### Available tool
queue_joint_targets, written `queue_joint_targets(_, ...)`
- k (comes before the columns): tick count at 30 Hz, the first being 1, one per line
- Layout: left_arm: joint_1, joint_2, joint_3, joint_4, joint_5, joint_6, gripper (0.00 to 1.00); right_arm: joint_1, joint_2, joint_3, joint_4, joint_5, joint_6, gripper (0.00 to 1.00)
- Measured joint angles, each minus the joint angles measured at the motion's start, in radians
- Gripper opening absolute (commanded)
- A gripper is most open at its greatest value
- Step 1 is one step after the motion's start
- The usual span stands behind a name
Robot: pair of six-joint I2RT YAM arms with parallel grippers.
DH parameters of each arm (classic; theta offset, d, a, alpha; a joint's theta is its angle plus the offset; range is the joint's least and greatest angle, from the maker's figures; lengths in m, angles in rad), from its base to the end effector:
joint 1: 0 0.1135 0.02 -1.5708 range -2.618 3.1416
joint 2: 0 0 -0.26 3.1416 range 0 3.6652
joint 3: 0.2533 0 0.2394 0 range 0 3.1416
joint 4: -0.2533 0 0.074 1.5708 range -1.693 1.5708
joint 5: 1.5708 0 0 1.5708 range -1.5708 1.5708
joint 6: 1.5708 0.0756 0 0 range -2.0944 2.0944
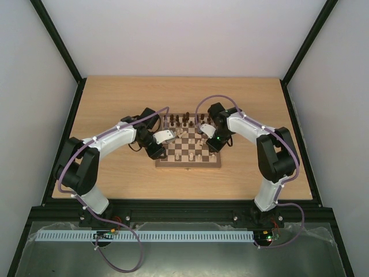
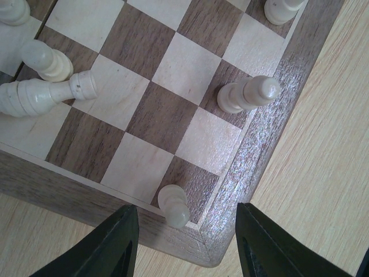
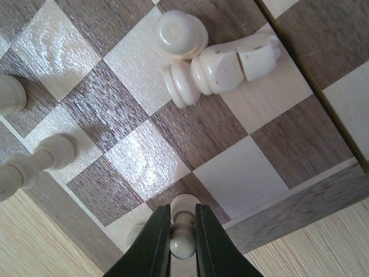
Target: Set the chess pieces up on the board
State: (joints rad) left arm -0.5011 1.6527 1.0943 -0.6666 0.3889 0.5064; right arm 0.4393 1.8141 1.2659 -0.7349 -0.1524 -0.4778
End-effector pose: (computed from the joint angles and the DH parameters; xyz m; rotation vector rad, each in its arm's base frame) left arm 0.2655 -0.1781 0.1653 1.4089 2.3603 -0.5398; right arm 0.3154 0.1609 0.1537 -1.2871 2.5363 0.2092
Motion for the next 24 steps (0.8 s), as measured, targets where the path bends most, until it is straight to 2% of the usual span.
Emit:
queue_joint_targets(6, 0.000, 0.006, 0.006, 0.001, 0.002, -0.003, 0.49, 0.000, -0.006, -0.007, 0.000, 0.006, -0.008, 0.11)
queue_joint_targets(12, 0.000, 0.021, 0.016, 0.003, 0.005, -0.006, 0.50, 0.000, -0.008, -0.007, -0.006, 0.009, 0.001, 0.28)
queue_joint_targets(15, 0.000, 0.021, 0.016, 0.002, 0.004, -0.006, 0.49, 0.000, -0.008, 0.010, -0.016, 0.003, 0.014, 0.32)
queue_joint_targets(24, 0.000, 0.021, 0.016, 0.003, 0.003, 0.003, 0.49, 0.000, -0.029, 0.131, -0.055, -0.059, 0.015, 0.35)
